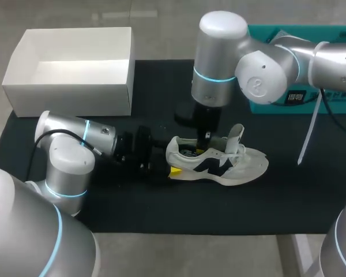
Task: Take the shoe out of the shoebox, open the shoe tongue, remove and reinsert the insole, then place the shoe into the shoebox
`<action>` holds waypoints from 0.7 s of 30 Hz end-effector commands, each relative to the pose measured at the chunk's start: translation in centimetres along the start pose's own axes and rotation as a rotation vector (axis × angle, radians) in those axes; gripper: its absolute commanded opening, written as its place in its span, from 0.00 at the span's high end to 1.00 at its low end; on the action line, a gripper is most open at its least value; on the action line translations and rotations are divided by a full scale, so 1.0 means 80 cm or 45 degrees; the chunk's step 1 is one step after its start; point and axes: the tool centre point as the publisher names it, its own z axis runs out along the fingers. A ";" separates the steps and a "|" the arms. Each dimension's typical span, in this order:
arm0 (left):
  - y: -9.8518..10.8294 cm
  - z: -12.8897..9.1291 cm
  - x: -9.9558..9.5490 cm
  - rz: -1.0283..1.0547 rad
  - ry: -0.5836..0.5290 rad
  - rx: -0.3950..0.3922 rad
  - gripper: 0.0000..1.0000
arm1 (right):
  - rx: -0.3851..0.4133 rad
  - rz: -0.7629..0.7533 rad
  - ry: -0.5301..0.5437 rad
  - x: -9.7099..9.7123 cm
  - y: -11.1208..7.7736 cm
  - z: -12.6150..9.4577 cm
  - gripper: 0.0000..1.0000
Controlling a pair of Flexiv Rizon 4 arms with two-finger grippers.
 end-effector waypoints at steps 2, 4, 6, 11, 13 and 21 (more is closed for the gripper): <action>0.001 0.000 0.001 0.001 -0.003 0.002 1.00 | -0.004 -0.005 -0.070 0.002 0.001 0.001 1.00; 0.001 0.000 0.001 0.001 -0.003 0.002 1.00 | -0.021 -0.001 -0.067 0.004 0.003 0.000 1.00; 0.001 0.000 0.001 0.001 -0.003 0.002 1.00 | -0.048 0.017 -0.054 0.007 0.005 0.001 1.00; 0.001 0.000 0.001 0.001 -0.003 0.002 1.00 | -0.048 0.017 -0.054 0.007 0.005 0.001 1.00; 0.001 0.000 0.001 0.001 -0.003 0.002 1.00 | -0.048 0.017 -0.054 0.007 0.005 0.001 1.00; 0.001 0.000 0.001 0.001 -0.003 0.002 1.00 | -0.048 0.017 -0.054 0.007 0.005 0.001 1.00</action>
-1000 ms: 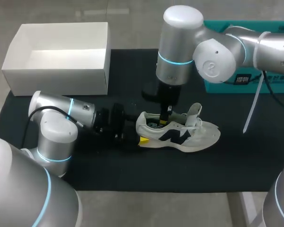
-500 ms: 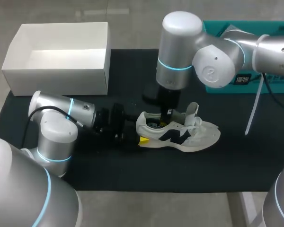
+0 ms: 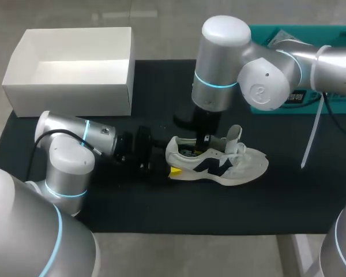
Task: Take the shoe out of the shoebox, open the shoe tongue, remove and reinsert the insole, then place the shoe into the shoebox
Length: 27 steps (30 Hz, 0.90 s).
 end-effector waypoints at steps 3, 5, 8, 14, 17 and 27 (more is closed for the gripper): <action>0.001 0.000 0.000 0.001 -0.003 0.003 1.00 | -0.002 0.000 -0.002 0.001 0.000 0.001 1.00; 0.001 0.000 0.000 0.001 -0.003 0.003 1.00 | 0.021 0.002 -0.045 0.001 -0.004 -0.001 1.00; 0.001 0.000 0.000 0.001 -0.003 0.003 1.00 | 0.037 0.003 -0.123 0.002 -0.009 -0.004 1.00; 0.001 0.000 0.000 0.001 -0.003 0.003 1.00 | 0.067 -0.017 -0.204 0.004 -0.016 0.001 1.00; 0.001 0.000 0.000 0.001 -0.003 0.003 1.00 | 0.055 -0.021 -0.233 0.003 -0.017 0.005 1.00; 0.001 0.000 0.000 0.001 -0.003 0.003 1.00 | 0.075 -0.049 -0.338 -0.016 -0.010 0.015 1.00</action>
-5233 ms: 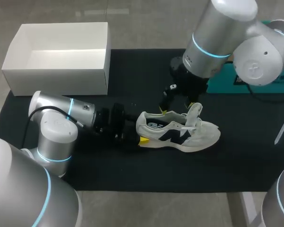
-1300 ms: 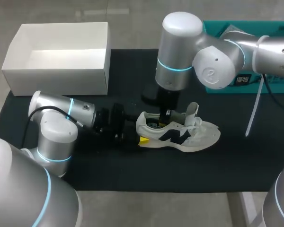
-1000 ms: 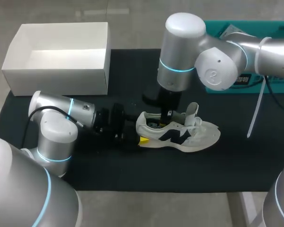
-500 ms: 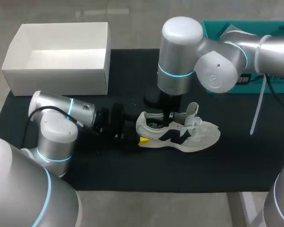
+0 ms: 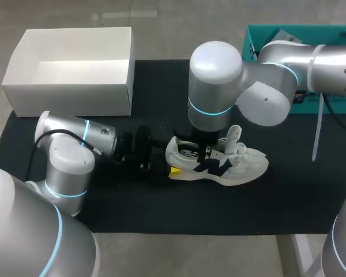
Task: Take the shoe out of the shoebox, open the shoe tongue, remove and reinsert the insole, then place the shoe into the shoebox
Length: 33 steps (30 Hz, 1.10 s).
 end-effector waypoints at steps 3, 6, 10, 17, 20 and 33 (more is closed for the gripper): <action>0.001 0.000 0.000 0.001 -0.003 0.002 1.00 | 0.004 -0.006 -0.020 -0.006 0.007 0.009 1.00; 0.001 0.000 0.000 0.001 -0.003 0.002 1.00 | 0.008 -0.012 -0.043 -0.009 0.010 0.006 1.00; 0.001 0.000 0.000 0.001 -0.003 0.002 1.00 | 0.013 -0.004 -0.067 -0.012 0.008 0.003 0.77; 0.001 0.000 0.000 0.001 -0.003 0.002 1.00 | 0.008 0.000 -0.085 -0.014 0.008 0.001 0.71; 0.001 0.000 0.000 0.001 -0.003 0.002 1.00 | -0.001 -0.012 -0.079 -0.016 0.012 0.006 0.70; 0.001 0.000 0.000 0.001 -0.003 0.002 1.00 | -0.038 -0.041 -0.004 -0.017 0.020 0.028 0.67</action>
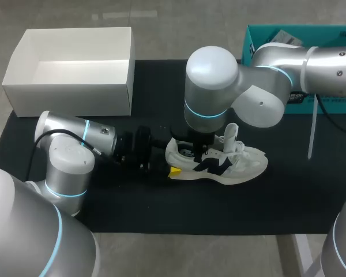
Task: Take the shoe out of the shoebox, open the shoe tongue, remove and reinsert the insole, then place the shoe into the shoebox
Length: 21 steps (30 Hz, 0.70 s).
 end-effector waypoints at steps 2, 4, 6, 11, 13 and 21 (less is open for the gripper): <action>0.001 0.001 0.001 0.002 -0.001 0.002 1.00 | -0.019 -0.012 0.051 -0.002 0.002 0.015 0.67; 0.001 0.001 0.001 0.002 -0.001 0.002 1.00 | -0.026 -0.015 0.068 -0.001 0.002 0.018 0.65; 0.001 0.001 0.001 0.002 -0.001 0.002 1.00 | -0.049 -0.013 0.091 0.001 0.000 0.021 0.64; 0.001 0.001 0.001 0.002 -0.001 0.002 1.00 | -0.125 -0.027 0.210 0.004 -0.004 0.032 0.57; 0.001 0.001 0.001 0.002 -0.001 0.002 1.00 | -0.099 -0.021 0.236 0.006 -0.006 0.037 0.61; 0.001 0.001 0.001 0.002 -0.001 0.002 1.00 | -0.068 0.055 0.314 0.017 -0.015 0.050 1.00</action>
